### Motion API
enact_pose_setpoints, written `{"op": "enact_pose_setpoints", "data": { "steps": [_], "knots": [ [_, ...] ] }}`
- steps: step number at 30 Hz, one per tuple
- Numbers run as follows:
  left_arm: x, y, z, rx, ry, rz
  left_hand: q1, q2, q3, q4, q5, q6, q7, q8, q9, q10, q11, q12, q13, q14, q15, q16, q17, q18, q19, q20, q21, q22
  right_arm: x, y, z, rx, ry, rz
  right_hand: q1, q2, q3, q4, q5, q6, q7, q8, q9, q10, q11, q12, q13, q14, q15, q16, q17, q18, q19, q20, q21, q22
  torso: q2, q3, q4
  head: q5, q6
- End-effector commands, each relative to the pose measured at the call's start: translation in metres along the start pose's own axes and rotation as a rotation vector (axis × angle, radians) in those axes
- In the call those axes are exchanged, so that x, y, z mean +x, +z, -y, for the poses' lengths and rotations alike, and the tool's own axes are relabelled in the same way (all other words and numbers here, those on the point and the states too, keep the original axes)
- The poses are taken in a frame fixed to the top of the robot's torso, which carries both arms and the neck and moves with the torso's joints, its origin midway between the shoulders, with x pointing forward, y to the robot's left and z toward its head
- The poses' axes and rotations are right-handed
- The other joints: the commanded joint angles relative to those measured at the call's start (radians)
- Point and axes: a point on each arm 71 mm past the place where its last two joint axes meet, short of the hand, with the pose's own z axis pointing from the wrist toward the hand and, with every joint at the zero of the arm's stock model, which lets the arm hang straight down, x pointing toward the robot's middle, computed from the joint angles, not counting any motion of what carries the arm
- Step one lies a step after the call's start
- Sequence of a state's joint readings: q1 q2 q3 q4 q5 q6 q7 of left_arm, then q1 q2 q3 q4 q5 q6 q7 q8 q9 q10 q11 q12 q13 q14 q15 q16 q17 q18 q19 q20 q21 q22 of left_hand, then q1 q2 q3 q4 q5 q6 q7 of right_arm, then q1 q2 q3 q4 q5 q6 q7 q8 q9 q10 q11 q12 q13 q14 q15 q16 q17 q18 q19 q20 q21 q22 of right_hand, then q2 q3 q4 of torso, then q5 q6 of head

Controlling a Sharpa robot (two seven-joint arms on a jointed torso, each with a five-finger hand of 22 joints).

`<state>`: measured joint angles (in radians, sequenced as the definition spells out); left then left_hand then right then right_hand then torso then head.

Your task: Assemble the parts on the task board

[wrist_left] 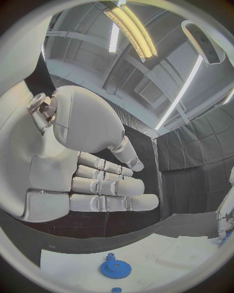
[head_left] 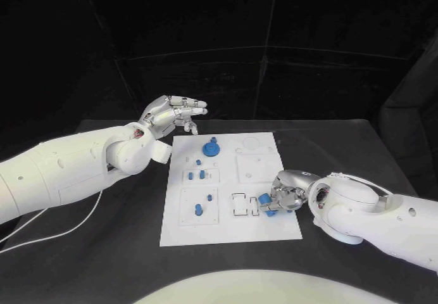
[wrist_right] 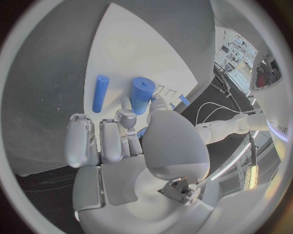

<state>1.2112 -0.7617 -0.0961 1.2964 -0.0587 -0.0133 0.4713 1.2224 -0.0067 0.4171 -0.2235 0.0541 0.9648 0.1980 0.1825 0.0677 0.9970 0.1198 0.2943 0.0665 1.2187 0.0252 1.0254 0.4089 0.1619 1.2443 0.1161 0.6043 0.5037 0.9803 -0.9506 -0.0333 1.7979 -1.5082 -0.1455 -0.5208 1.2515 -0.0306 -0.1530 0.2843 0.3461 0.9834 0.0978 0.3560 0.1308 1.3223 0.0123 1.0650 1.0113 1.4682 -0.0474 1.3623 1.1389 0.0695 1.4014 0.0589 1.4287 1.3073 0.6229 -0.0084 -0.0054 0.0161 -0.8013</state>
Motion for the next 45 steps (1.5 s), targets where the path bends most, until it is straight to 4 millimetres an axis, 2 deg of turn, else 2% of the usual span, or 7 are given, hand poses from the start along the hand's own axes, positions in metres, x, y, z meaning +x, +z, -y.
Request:
{"op": "enact_pose_setpoints", "data": {
  "steps": [1,6,8,19,30,37,45],
  "knots": [
    [0.001,0.0,0.001,0.003,-0.011,-0.013,0.003,0.008,-0.006,0.0,0.002,-0.008,-0.001,0.007,0.001,-0.007,0.003,0.003,0.001,-0.005,0.001,0.005,-0.001,0.02,0.006,0.003,-0.005,-0.001,0.005,-0.001,0.005,0.036,-0.019,0.005,0.03,0.02,-0.002,-0.006,0.049,0.007,-0.005,0.011,0.002,0.013,0.0,0.012,0.016,0.033,-0.009,0.009,0.009,-0.011,0.01,-0.001,0.008,0.018,0.0,0.0,-0.0011,0.001,0.001],
    [0.001,0.0,0.001,0.002,-0.01,-0.012,0.003,0.008,-0.006,0.0,0.002,-0.008,-0.001,0.007,0.001,-0.007,0.003,0.003,0.001,-0.005,0.001,0.005,-0.001,0.02,0.006,0.003,-0.005,-0.001,0.002,-0.006,0.005,0.025,0.043,0.046,0.039,0.035,-0.004,-0.001,0.103,0.033,-0.015,0.025,0.012,0.027,-0.008,0.022,0.035,0.037,-0.014,0.02,0.031,-0.015,0.02,-0.006,0.017,0.034,0.0,0.0013,-0.0015,0.003,0.001],
    [0.001,0.0,0.001,0.002,-0.01,-0.011,0.003,0.008,-0.006,0.0,0.002,-0.008,-0.001,0.007,0.001,-0.007,0.003,0.003,0.001,-0.005,0.001,0.005,-0.001,0.02,0.006,0.003,-0.005,-0.001,0.0,-0.009,0.004,0.013,0.091,0.067,0.04,0.04,-0.006,0.001,0.115,0.04,-0.018,0.029,0.016,0.032,-0.011,0.025,0.041,0.039,-0.017,0.025,0.041,-0.016,0.024,-0.008,0.02,0.04,-0.001,-0.0001,-0.001,0.001,0.002],
    [0.001,0.0,0.001,0.002,-0.01,-0.011,0.003,0.008,-0.006,0.0,0.002,-0.008,-0.001,0.007,0.001,-0.007,0.003,0.003,0.001,-0.005,0.001,0.005,-0.001,0.02,0.006,0.003,-0.005,-0.001,-0.005,-0.019,-0.01,-0.047,0.234,0.128,0.037,0.046,-0.012,0.004,0.13,0.049,-0.022,0.032,0.022,0.039,-0.015,0.026,0.049,0.041,-0.02,0.031,0.053,-0.018,0.03,-0.012,0.025,0.049,0.0,-0.0002,0.0007,0.005,0.004],
    [0.001,0.0,0.001,0.002,-0.01,-0.012,0.003,0.008,-0.007,0.0,0.002,-0.01,0.0,0.008,0.001,-0.009,0.004,0.005,0.001,-0.005,0.002,0.005,-0.002,0.02,0.005,0.003,-0.006,-0.002,0.004,-0.009,-0.03,-0.059,0.233,0.046,-0.018,0.067,-0.045,0.006,0.081,0.061,-0.028,0.034,0.037,0.051,-0.019,0.022,0.062,0.042,-0.024,0.037,0.067,-0.018,0.03,-0.015,0.027,0.052,0.001,-0.0004,-0.0007,0.011,0.004],
    [0.002,0.0,0.001,0.001,-0.011,-0.014,0.003,0.008,-0.007,0.0,0.002,-0.01,0.0,0.008,0.001,-0.009,0.004,0.005,0.001,-0.005,0.002,0.005,-0.002,0.02,0.005,0.003,-0.006,-0.002,0.008,-0.001,-0.041,-0.04,0.211,0.015,-0.042,0.082,-0.062,0.006,0.073,0.093,-0.041,0.049,0.052,0.066,-0.03,0.031,0.079,0.044,-0.032,0.045,0.086,-0.02,0.034,-0.021,0.031,0.059,0.002,-0.001,0.0018,0.014,0.002],
    [0.002,0.001,0.001,0.0,-0.011,-0.015,0.003,0.008,-0.007,0.0,0.002,-0.01,0.0,0.008,0.001,-0.009,0.004,0.005,0.001,-0.005,0.002,0.005,-0.002,0.02,0.005,0.003,-0.006,-0.002,0.01,0.004,-0.047,-0.031,0.2,0.01,-0.046,0.085,-0.065,0.006,0.071,0.097,-0.044,0.052,0.055,0.068,-0.032,0.03,0.081,0.045,-0.033,0.046,0.089,-0.02,0.035,-0.023,0.032,0.06,0.001,-0.0002,-0.0017,0.019,-0.001]
  ]
}}
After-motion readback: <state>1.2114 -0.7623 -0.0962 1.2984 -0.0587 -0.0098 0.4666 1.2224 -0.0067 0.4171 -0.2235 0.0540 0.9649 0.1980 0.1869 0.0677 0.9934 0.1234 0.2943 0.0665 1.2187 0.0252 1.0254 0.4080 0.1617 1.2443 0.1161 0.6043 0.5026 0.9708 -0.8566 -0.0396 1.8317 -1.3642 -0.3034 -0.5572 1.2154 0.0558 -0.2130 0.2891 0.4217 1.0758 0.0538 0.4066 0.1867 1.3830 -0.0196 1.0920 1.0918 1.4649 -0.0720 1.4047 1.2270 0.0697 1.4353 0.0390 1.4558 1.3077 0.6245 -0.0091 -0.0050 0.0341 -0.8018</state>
